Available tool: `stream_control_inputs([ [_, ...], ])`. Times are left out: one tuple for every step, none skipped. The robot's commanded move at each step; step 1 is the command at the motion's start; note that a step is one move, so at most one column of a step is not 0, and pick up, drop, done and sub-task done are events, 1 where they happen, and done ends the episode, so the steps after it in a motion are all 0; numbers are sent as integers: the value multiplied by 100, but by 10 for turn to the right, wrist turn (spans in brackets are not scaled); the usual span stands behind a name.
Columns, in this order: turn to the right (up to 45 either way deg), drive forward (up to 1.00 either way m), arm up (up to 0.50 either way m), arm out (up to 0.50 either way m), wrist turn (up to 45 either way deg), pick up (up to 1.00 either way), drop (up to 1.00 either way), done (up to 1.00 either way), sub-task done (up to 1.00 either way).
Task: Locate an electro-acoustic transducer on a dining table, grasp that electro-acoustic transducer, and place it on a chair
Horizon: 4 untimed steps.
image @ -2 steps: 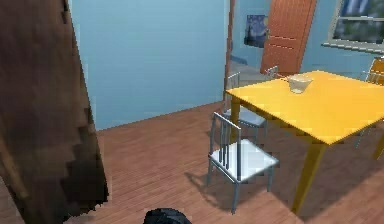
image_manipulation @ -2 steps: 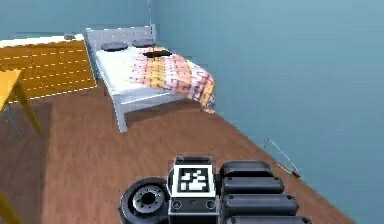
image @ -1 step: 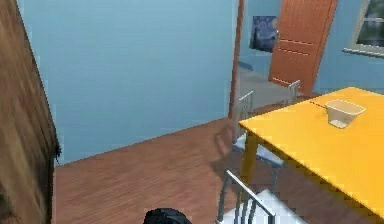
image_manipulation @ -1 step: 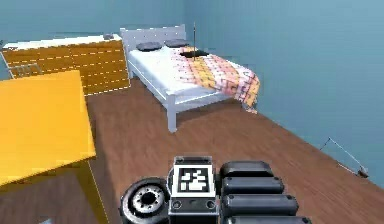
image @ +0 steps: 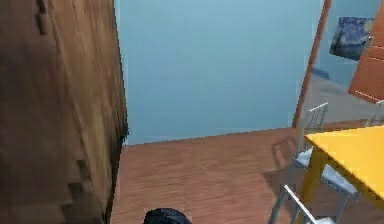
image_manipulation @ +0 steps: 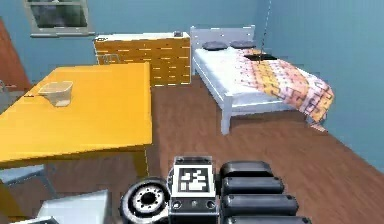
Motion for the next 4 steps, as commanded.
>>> stream_control_inputs([
  [0,80,0,0,0,0,0,0,0],
  [300,0,0,0,0,0,0,0,0],
  [0,80,0,0,0,0,0,0,0],
  [240,0,0,0,0,0,0,0,0],
])
